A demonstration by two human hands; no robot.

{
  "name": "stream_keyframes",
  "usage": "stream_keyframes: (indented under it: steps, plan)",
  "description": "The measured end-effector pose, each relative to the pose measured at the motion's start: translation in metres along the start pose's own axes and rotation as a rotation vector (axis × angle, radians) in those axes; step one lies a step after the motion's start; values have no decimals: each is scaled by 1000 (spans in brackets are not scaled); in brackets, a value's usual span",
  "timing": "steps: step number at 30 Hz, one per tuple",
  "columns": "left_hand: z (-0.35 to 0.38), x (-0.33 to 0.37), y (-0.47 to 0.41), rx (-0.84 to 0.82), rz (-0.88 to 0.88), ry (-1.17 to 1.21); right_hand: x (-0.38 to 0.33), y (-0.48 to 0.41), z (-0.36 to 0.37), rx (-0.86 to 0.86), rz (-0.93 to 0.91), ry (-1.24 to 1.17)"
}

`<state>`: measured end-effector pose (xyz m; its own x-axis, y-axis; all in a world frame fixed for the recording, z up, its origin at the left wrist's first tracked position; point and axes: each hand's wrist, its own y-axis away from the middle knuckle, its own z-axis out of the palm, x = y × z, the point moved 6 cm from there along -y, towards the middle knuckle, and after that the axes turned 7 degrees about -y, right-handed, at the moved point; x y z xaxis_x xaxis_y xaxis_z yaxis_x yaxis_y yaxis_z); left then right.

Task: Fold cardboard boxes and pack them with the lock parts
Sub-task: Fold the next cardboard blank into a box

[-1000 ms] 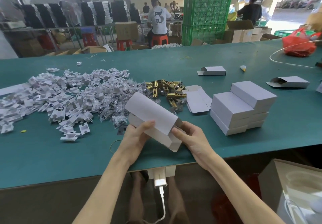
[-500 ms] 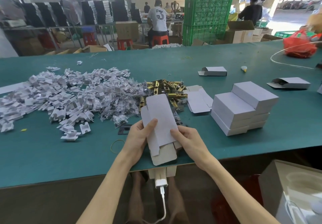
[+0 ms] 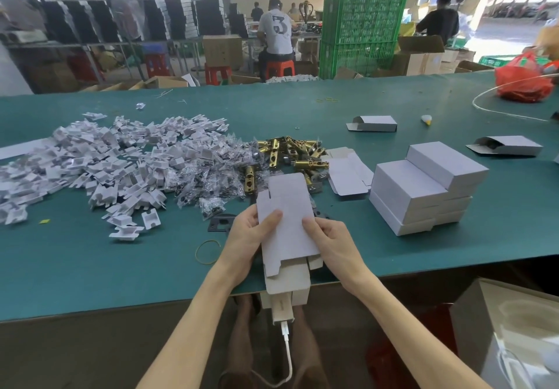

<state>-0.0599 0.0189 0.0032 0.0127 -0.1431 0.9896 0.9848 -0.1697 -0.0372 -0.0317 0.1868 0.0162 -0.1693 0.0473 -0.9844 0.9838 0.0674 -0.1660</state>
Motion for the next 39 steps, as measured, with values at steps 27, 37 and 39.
stream_keyframes:
  steps: [27,37,39]
  plan:
    - [5,4,1,-60,43,-168,4,-6,-1,14,39,-171]
    - [4,8,3,32,66,-200,5,-4,-2,15,51,-171]
    - [3,9,2,24,81,-180,4,-4,-2,13,53,-177]
